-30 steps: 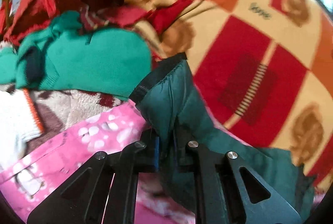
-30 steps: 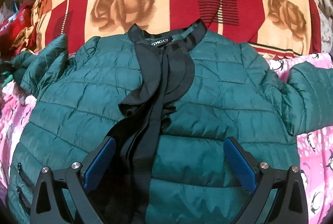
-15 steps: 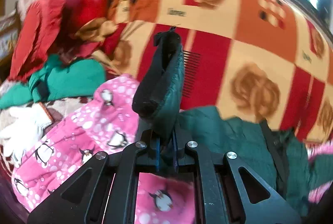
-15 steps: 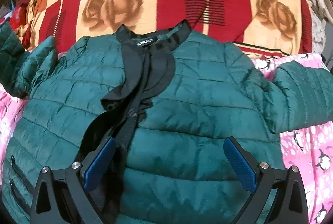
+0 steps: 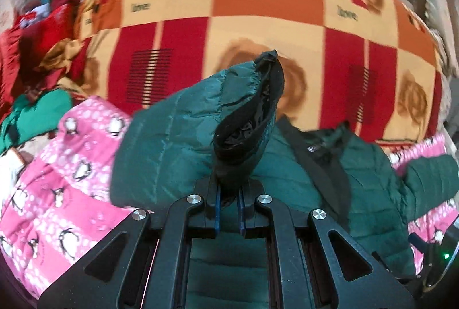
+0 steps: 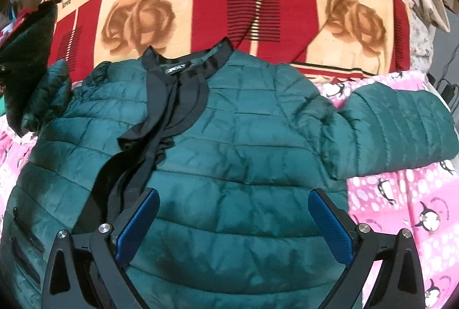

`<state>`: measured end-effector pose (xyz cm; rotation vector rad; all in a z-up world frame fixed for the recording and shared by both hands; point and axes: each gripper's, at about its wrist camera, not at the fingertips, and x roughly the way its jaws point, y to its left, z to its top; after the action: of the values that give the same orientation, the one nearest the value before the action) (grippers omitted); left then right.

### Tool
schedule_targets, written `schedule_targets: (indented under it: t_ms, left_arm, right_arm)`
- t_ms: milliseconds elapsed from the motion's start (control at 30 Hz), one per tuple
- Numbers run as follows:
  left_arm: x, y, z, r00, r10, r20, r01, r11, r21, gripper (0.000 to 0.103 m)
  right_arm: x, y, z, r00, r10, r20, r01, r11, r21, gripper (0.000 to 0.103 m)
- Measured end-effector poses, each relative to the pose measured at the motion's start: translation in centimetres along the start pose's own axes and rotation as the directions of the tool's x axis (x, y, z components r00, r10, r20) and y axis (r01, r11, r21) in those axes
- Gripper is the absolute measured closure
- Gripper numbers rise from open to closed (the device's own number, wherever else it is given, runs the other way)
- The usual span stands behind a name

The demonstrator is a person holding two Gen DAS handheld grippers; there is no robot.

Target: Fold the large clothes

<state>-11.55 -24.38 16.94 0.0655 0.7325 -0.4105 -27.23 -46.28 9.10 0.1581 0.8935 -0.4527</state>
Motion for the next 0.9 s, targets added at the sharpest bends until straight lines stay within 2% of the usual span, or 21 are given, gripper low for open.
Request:
schedule_targets:
  t_ms: [533,900]
  left_arm:
    - [5.4,-10.0,-3.3,0.992,-0.039,-0.124,0.054,0.991,0.125,0.095]
    - [9.1,-13.1,-6.5,0.977,-0.022,-0.21,0.058,0.984,0.167,0.095]
  right_arm:
    - [0.3,-4.6,-0.6,1.0,-0.011,-0.013,0.012,0.996,0.088,0.0]
    - [1.6,-6.2,-1.7,0.998,0.025,-0.061,-0.016,0.991,0.136,0.0]
